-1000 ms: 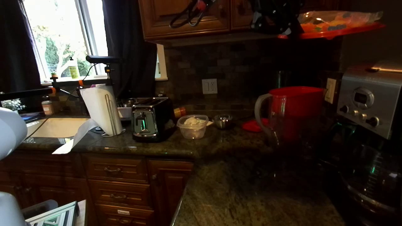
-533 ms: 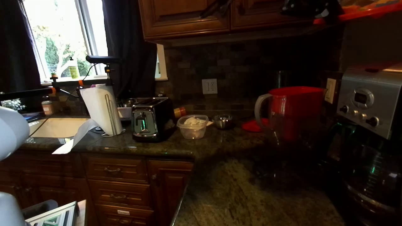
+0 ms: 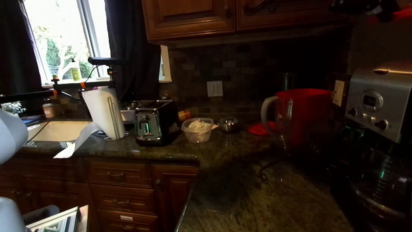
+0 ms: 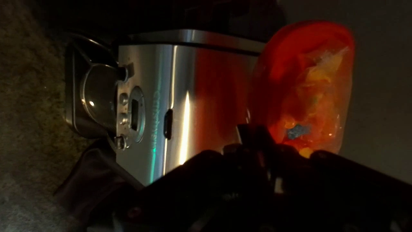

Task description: Put the orange lid with a plastic pack on top of the coffee maker

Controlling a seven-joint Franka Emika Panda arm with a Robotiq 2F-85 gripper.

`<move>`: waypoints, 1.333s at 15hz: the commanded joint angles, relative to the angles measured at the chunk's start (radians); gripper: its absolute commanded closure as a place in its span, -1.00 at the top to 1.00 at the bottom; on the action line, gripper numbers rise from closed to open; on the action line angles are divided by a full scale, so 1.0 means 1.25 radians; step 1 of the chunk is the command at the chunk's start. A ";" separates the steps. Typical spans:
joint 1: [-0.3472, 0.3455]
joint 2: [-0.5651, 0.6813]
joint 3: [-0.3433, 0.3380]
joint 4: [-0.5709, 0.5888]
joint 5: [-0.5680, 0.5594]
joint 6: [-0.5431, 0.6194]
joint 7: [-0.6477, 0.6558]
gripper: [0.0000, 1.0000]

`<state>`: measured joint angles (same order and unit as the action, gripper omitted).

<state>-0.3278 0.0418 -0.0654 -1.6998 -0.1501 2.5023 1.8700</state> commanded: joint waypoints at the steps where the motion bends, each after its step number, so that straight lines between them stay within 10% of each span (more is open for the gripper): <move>1: 0.056 0.110 -0.063 0.146 -0.046 -0.039 0.106 -0.96; 20: 0.111 0.114 -0.146 0.059 -0.025 -0.020 0.108 -0.96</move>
<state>-0.2134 0.2001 -0.2252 -1.6018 -0.1728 2.4814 1.9775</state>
